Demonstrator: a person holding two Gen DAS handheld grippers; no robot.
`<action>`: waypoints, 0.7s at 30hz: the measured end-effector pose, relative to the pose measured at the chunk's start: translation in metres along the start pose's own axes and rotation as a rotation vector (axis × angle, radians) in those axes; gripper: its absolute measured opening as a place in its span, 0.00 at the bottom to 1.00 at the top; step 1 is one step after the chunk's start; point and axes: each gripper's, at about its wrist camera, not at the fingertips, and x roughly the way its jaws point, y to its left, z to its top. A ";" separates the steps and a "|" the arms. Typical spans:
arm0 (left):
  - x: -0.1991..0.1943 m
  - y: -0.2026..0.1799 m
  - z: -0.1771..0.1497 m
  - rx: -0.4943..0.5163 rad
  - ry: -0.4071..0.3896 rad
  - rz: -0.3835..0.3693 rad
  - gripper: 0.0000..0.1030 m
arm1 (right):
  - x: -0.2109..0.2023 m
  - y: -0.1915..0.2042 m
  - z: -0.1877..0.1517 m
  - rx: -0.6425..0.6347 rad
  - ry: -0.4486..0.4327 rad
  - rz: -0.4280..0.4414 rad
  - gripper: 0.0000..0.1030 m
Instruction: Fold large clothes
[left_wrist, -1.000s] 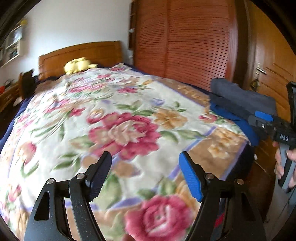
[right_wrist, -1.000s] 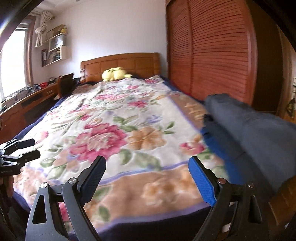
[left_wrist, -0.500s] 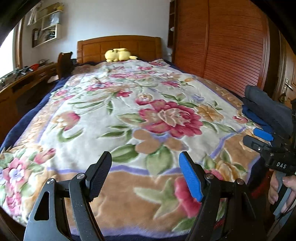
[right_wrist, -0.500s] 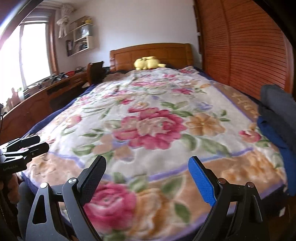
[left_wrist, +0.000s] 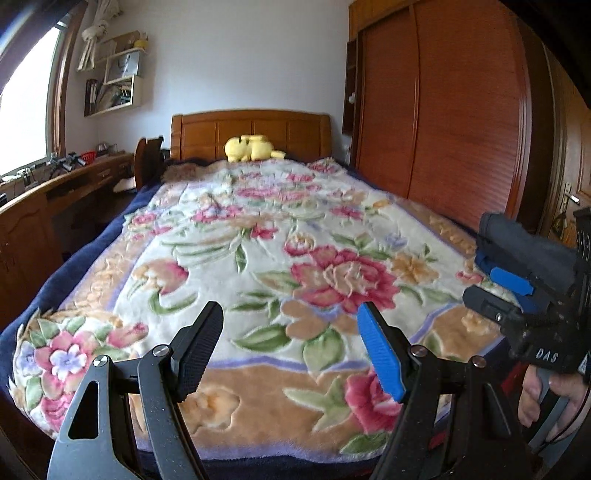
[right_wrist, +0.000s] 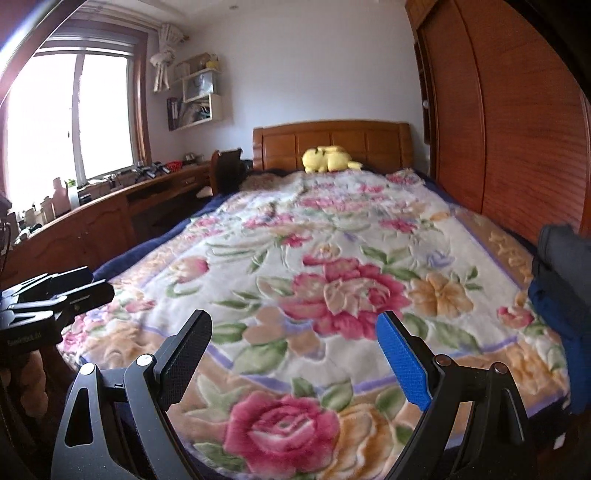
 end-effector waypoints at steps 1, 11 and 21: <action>-0.003 0.000 0.002 0.002 -0.007 0.004 0.74 | -0.005 -0.002 0.003 -0.001 -0.013 0.002 0.89; -0.024 0.003 0.009 -0.022 -0.061 0.002 0.74 | -0.018 0.019 -0.015 -0.025 -0.071 -0.020 0.89; -0.025 0.002 0.006 -0.023 -0.051 0.012 0.74 | -0.034 0.026 -0.015 -0.013 -0.074 -0.022 0.89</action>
